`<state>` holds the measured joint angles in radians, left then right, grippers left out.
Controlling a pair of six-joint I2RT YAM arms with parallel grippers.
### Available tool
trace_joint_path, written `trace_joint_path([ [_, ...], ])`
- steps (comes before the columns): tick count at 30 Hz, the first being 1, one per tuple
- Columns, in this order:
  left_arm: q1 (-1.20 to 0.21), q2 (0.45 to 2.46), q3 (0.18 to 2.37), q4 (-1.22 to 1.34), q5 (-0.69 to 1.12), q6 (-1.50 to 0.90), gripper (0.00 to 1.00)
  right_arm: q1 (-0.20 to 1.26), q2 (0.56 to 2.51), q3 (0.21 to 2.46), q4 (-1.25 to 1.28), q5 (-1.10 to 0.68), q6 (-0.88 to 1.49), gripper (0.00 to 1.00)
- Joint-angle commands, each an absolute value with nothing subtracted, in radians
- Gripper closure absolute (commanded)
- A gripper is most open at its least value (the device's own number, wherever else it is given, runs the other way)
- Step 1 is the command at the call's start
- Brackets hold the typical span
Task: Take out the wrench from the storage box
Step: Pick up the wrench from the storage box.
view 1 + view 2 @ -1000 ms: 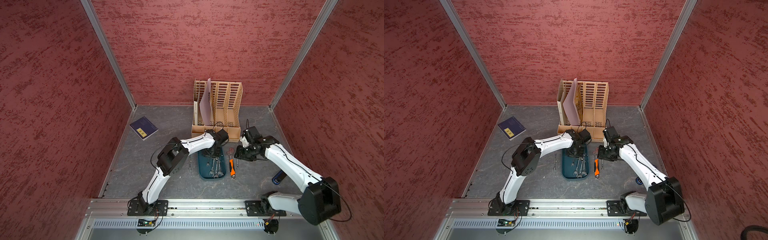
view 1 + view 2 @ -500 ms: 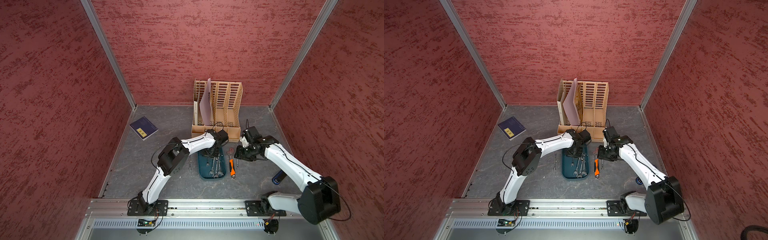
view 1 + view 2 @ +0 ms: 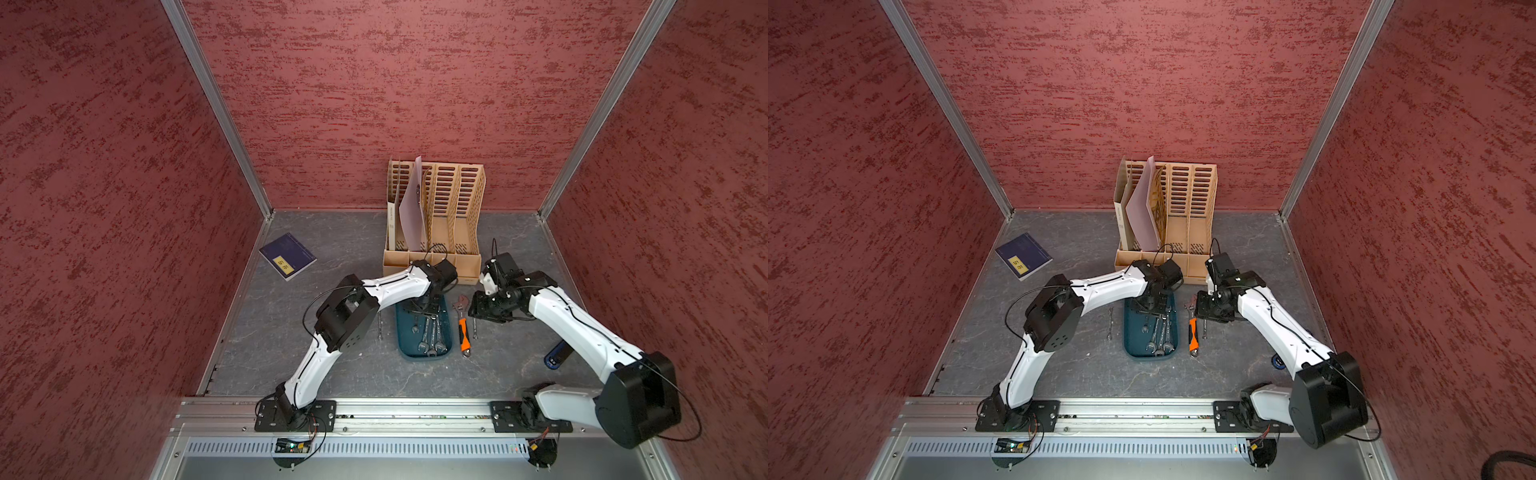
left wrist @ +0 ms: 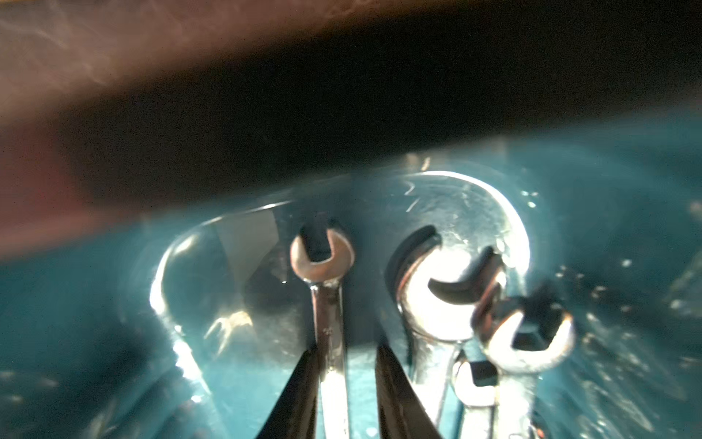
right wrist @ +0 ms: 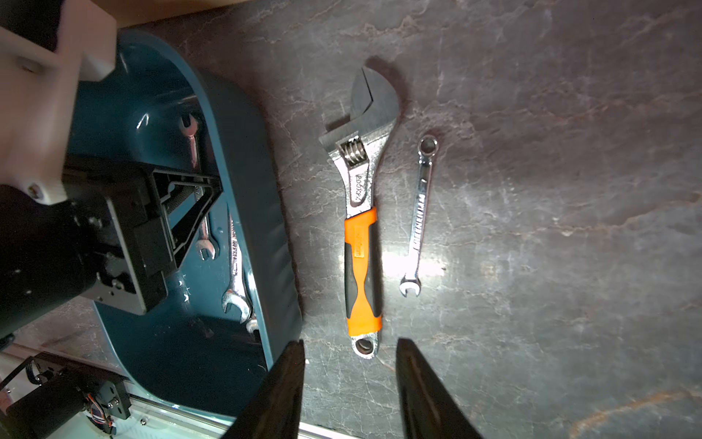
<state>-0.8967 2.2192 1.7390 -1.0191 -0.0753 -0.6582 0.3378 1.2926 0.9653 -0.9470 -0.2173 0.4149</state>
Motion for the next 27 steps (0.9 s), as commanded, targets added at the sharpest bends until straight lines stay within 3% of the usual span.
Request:
trace_joint_path([
  [1,-0.914,2.248,1.664,-1.079,0.047,-0.678,0.71,0.341,1.298,0.975,-0.94,-0.221,0.414,0.56],
  [27,-0.919,2.189,1.591,-1.028,-0.047,-0.711,0.76,0.342,1.287,0.95,-0.929,-0.225,0.417,0.56],
])
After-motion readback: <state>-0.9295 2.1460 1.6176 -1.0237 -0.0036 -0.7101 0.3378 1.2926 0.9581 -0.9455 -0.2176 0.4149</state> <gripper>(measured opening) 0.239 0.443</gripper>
